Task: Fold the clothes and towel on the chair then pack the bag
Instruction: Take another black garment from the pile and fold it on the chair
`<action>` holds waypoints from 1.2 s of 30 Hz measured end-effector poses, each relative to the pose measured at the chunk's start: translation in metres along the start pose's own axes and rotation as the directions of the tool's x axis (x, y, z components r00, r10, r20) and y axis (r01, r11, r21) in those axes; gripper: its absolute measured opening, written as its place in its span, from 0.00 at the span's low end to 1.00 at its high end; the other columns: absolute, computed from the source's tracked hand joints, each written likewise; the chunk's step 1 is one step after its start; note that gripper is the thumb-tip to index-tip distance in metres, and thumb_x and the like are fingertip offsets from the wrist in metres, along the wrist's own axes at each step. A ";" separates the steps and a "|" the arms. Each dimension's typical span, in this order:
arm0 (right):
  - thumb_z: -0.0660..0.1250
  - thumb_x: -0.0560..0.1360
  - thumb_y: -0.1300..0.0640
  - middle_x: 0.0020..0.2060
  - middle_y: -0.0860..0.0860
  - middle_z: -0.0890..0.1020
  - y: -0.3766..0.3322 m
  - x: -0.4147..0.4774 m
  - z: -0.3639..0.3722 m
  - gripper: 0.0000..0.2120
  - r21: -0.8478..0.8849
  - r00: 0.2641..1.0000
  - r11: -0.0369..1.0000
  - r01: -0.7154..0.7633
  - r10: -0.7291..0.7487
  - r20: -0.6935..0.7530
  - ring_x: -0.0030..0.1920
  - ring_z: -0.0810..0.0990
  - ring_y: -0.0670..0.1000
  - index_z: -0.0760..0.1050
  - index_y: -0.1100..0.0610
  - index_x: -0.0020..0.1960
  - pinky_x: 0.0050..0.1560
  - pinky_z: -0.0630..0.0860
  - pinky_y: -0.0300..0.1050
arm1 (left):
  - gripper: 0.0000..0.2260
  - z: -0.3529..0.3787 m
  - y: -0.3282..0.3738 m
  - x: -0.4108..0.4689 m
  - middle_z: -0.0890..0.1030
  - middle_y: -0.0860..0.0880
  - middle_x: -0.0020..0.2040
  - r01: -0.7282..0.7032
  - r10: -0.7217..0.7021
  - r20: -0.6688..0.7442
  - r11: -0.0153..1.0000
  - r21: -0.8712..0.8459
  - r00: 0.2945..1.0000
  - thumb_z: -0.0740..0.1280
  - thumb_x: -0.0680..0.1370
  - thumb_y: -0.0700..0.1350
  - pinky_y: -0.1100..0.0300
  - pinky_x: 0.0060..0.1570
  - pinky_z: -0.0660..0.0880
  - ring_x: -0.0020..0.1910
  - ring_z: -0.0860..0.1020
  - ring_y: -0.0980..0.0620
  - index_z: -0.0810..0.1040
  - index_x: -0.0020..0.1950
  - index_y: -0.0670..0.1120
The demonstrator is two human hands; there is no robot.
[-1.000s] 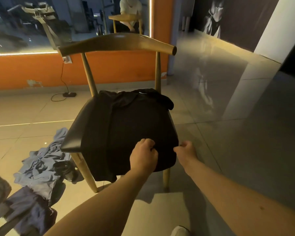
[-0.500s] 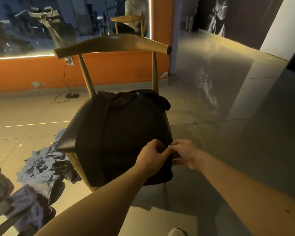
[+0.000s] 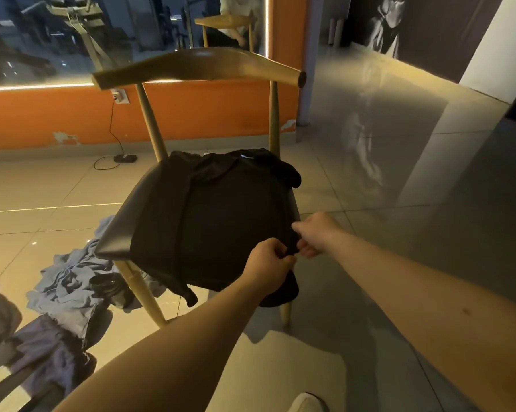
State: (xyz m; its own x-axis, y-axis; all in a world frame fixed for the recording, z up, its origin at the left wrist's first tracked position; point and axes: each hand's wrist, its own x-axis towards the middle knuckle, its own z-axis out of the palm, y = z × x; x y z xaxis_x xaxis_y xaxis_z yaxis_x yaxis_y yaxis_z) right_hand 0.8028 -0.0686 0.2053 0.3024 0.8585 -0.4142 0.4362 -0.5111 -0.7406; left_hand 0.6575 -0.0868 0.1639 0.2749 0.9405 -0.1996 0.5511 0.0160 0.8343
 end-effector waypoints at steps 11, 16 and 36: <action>0.75 0.74 0.48 0.56 0.55 0.81 -0.071 0.085 0.013 0.26 0.166 0.978 0.985 0.041 -0.006 -0.211 0.51 0.82 0.56 0.74 0.58 0.66 0.52 0.83 0.51 | 0.06 -0.013 0.008 0.008 0.81 0.49 0.45 0.010 -0.005 0.098 0.999 -0.053 0.995 0.73 0.78 0.44 0.62 0.37 0.75 0.38 0.81 0.55 0.77 0.50 0.51; 0.65 0.80 0.65 0.52 0.54 0.77 -0.087 0.091 0.013 0.15 0.350 0.999 0.935 -0.054 0.054 0.010 0.45 0.77 0.50 0.73 0.60 0.65 0.30 0.74 0.38 | 0.09 -0.016 0.004 0.005 0.79 0.49 0.44 0.025 -0.016 0.118 0.997 -0.069 0.993 0.72 0.76 0.40 0.62 0.35 0.74 0.38 0.80 0.53 0.75 0.47 0.52; 0.62 0.79 0.67 0.58 0.46 0.75 -0.167 0.098 0.122 0.34 0.162 0.937 0.928 0.335 -0.347 0.048 0.35 0.75 0.46 0.59 0.48 0.81 0.33 0.74 0.38 | 0.06 -0.069 -0.110 -0.030 0.82 0.40 0.54 0.272 -0.457 -0.083 0.656 -0.704 0.886 0.63 0.81 0.38 0.51 0.48 0.82 0.52 0.83 0.44 0.78 0.56 0.44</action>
State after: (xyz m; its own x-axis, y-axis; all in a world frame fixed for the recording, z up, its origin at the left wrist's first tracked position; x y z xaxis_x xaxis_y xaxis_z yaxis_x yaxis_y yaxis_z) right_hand 0.6556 0.1060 0.2242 0.0910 0.9834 -0.1568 0.3692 -0.1796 -0.9118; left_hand 0.5343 -0.0933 0.1135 -0.0734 0.8540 -0.5151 -0.1185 0.5054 0.8547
